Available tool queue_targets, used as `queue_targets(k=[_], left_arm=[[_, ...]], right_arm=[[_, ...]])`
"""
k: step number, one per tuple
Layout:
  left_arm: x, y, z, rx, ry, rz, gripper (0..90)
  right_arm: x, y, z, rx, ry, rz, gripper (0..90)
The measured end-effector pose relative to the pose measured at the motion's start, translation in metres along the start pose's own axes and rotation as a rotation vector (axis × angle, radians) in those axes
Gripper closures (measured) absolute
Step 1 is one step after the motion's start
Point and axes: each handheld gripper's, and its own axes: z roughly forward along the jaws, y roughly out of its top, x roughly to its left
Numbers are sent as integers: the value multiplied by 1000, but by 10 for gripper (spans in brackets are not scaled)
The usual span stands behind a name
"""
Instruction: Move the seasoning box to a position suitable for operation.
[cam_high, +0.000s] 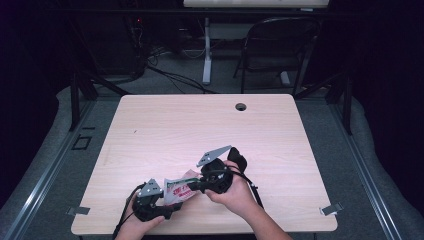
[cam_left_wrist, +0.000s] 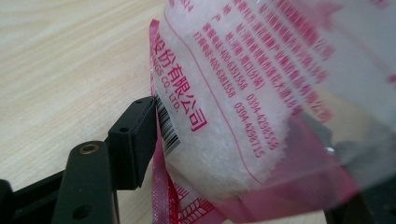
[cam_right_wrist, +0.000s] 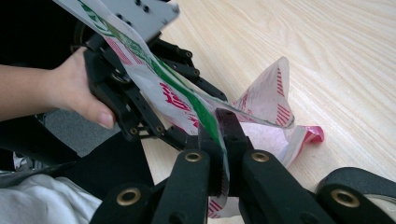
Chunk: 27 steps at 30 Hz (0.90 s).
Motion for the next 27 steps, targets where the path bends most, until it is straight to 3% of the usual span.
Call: queue_targets(k=[5, 15, 22, 27], left_arm=[[2, -3, 10, 3, -21, -39, 332], [2, -3, 20, -8, -24, -56, 328], [3, -4, 22, -29, -23, -42, 357], [2, -4, 22, -30, 4, -41, 410]], right_arm=[[0, 0, -1, 6, 1, -11, 900], [2, -1, 0, -6, 10, -3, 900], [3, -1, -1, 4, 6, -15, 900], [3, -1, -1, 0, 4, -14, 900]])
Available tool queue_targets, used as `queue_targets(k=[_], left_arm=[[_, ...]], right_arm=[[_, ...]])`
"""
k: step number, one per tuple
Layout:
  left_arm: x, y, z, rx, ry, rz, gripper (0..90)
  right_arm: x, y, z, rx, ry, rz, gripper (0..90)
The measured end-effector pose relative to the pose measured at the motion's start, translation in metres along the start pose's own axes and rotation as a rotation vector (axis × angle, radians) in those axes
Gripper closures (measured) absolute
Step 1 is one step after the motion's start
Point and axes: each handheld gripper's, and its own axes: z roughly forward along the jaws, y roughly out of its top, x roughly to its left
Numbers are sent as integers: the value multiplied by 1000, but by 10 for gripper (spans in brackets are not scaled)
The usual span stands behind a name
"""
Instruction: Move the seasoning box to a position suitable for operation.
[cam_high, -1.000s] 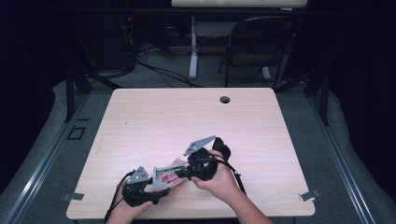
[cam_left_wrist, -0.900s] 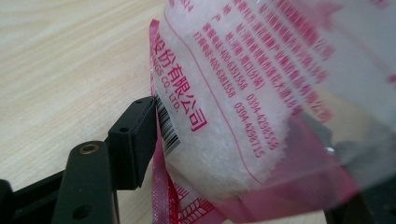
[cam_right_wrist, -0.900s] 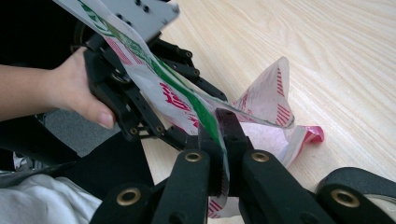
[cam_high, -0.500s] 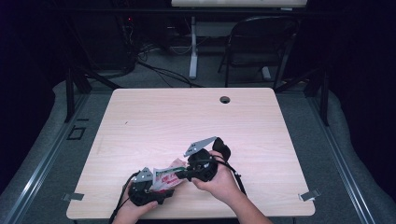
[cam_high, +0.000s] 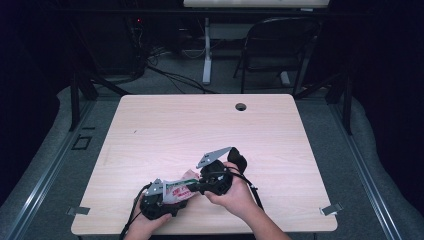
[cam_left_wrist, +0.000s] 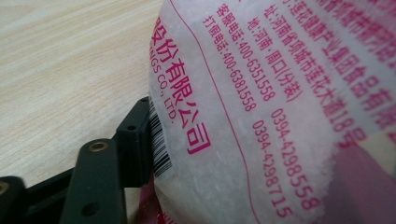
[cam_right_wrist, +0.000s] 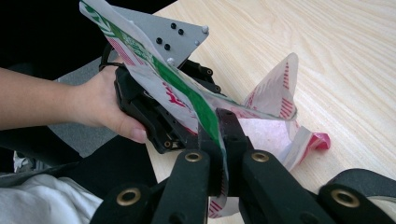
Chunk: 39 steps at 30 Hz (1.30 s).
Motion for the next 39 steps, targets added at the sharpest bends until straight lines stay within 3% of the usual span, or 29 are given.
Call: queue_targets(k=[8, 16, 33, 39], left_arm=[[-5, 0, 1, 10, 59, 49, 488], [-6, 0, 0, 20, 76, 79, 519], [-7, 0, 1, 22, 88, 81, 539], [-7, 0, 1, 22, 92, 87, 542]], right_arm=[[0, 0, 0, 0, -2, 1, 900], [0, 0, 0, -4, -1, 4, 900], [-2, -1, 0, -1, 16, 16, 900], [-5, -1, -9, -6, 39, 35, 822]])
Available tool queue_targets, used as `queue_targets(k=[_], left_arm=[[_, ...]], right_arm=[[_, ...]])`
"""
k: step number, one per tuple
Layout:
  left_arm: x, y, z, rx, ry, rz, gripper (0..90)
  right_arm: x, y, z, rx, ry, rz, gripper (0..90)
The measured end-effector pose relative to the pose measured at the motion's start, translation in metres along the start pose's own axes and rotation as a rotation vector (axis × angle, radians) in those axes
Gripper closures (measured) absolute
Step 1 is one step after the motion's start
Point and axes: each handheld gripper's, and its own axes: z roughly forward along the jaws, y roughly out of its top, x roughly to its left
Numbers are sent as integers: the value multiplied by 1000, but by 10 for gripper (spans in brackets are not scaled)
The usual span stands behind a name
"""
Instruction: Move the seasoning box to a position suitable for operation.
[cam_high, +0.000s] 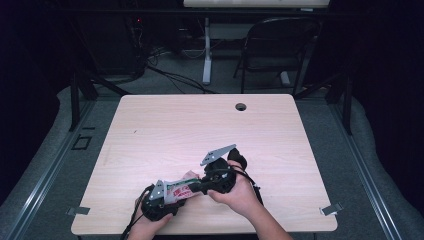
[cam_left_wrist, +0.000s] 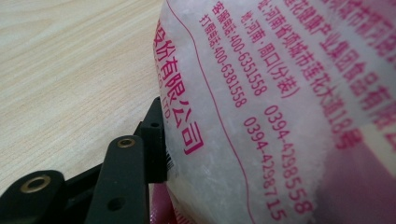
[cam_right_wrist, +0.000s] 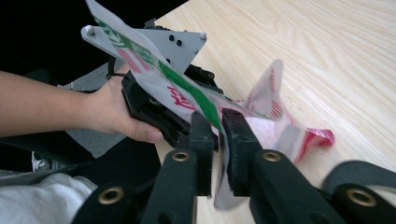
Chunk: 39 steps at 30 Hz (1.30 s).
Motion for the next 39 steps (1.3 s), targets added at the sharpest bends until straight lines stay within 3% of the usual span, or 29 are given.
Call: queue_targets(k=[3, 13, 20, 22, 24, 30, 39], left_arm=[[0, 0, 0, 0, 0, 0, 543], [-2, 0, 0, -3, 7, -2, 543], [-4, 0, 1, 4, 32, 34, 543], [-5, 0, 1, -2, 32, 23, 544], [-6, 0, 1, 7, 40, 38, 544], [-9, 0, 2, 11, 57, 57, 545], [-9, 0, 2, 7, 57, 53, 546]], right_arm=[[-2, 0, -11, -2, -11, 1, 770], [-3, 2, -35, -48, -23, 3, 751], [-8, 2, -51, -107, -51, 33, 751], [-10, 2, -50, -113, -69, 43, 742], [-10, 4, -47, -102, -85, 44, 728], [-6, 13, -39, -96, -68, 40, 710], [-8, 18, -19, -1, -53, 73, 682]])
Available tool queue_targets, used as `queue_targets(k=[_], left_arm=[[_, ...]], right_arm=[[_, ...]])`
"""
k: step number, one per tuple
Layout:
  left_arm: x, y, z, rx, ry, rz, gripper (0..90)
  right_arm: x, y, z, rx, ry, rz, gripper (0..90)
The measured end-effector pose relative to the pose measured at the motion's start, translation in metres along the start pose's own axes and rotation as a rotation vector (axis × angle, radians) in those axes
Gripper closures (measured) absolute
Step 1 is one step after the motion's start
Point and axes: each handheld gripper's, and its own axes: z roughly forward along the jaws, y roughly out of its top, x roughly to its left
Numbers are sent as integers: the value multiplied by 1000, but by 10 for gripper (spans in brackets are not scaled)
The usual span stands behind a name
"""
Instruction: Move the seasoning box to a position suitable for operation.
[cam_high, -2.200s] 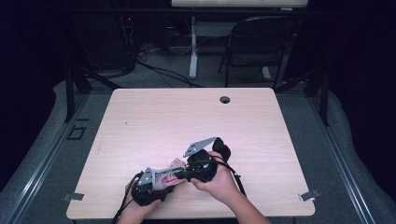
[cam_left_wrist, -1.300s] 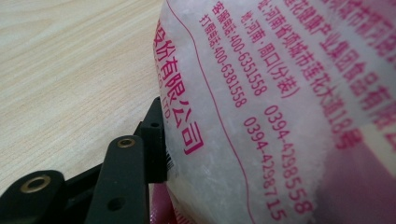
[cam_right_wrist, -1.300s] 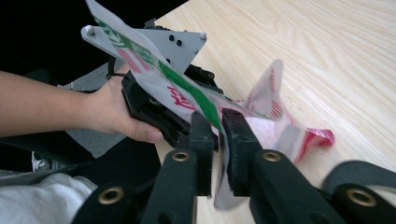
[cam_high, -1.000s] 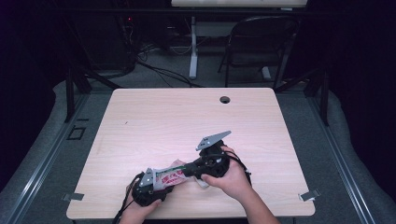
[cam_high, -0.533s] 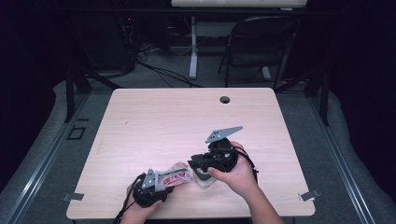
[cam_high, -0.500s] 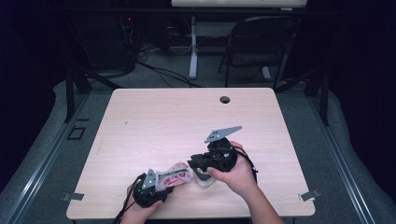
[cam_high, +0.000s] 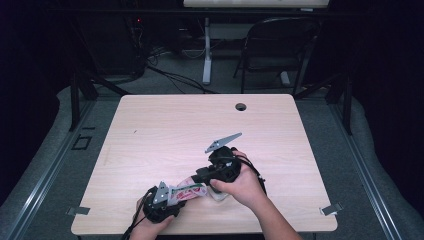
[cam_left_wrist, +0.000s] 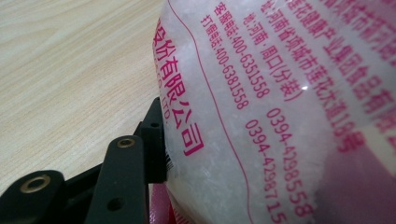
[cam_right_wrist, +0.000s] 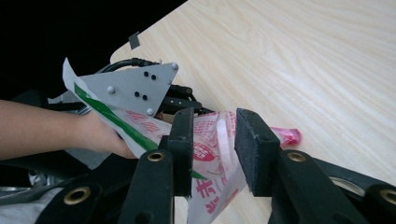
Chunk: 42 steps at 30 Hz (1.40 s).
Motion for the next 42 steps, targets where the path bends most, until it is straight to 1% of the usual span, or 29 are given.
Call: queue_targets(k=[1, 2, 5, 6, 7, 8, 11, 12, 14, 15, 17, 18, 21, 22, 24, 25, 27, 28, 31, 33, 38, 40, 41, 42], left_arm=[[0, 0, 0, 0, 0, 0, 546], [0, 0, 0, 1, 1, 2, 546], [0, 0, 0, 1, 1, 2, 546], [0, 0, 0, 0, 1, 2, 546], [0, 0, 0, 0, 1, 2, 546], [0, 0, 0, 1, 1, 2, 546], [0, 0, 0, 1, 2, 1, 546], [0, 0, 0, 3, 0, 1, 547], [0, 0, 0, 2, 1, 2, 547], [0, 0, 0, 2, 1, 2, 547], [0, 0, 0, -1, 0, 1, 547], [0, 0, 0, 1, 2, 2, 547], [0, 0, 0, 1, 0, 2, 548], [0, 0, 0, 1, 1, 1, 549], [0, 0, 0, 0, 0, 1, 549], [0, 0, 0, 1, 2, 3, 549], [0, 0, 0, 1, 3, 4, 550], [0, 0, 0, 3, 5, 9, 551], [0, 0, 0, 3, 5, 11, 552], [0, 0, 0, 3, 5, 12, 555], [-2, 0, 0, -2, 11, 12, 563], [-1, 0, 0, -5, 16, 27, 566], [-1, 0, 0, -5, 16, 27, 567], [-1, 1, -1, 5, 24, 42, 568]], right_arm=[[0, 0, 0, 0, 0, 0, 682], [0, 1, 3, 21, 2, -3, 682], [0, 1, 8, 30, -6, 1, 685], [-1, 1, 12, 49, -6, 3, 696], [-1, 1, 12, 49, -6, 3, 696], [-2, 1, 16, 74, -3, 7, 709], [-3, 1, 21, 77, 1, 18, 720], [-3, 1, 24, 96, -1, 21, 740], [-3, 1, 26, 107, -6, 27, 748], [-3, 1, 27, 127, -12, 25, 760], [-2, 1, 29, 135, -15, 33, 788], [-3, 1, 29, 153, -17, 25, 802], [-2, 1, 30, 153, -18, 34, 868], [-3, 3, 29, 179, -26, 10, 894], [-2, 3, 30, 173, -24, 16, 899], [-3, 3, 30, 186, -27, 1, 900], [-2, 4, 30, 184, -29, -3, 900], [-1, 5, 30, 193, -36, -21, 900], [0, 5, 31, 179, -41, -13, 900], [0, 6, 31, 185, -45, -23, 900], [1, 6, 31, 174, -52, -16, 900], [1, 6, 30, 174, -52, -18, 900], [1, 6, 30, 174, -52, -18, 900], [1, 6, 30, 175, -52, -19, 900]])
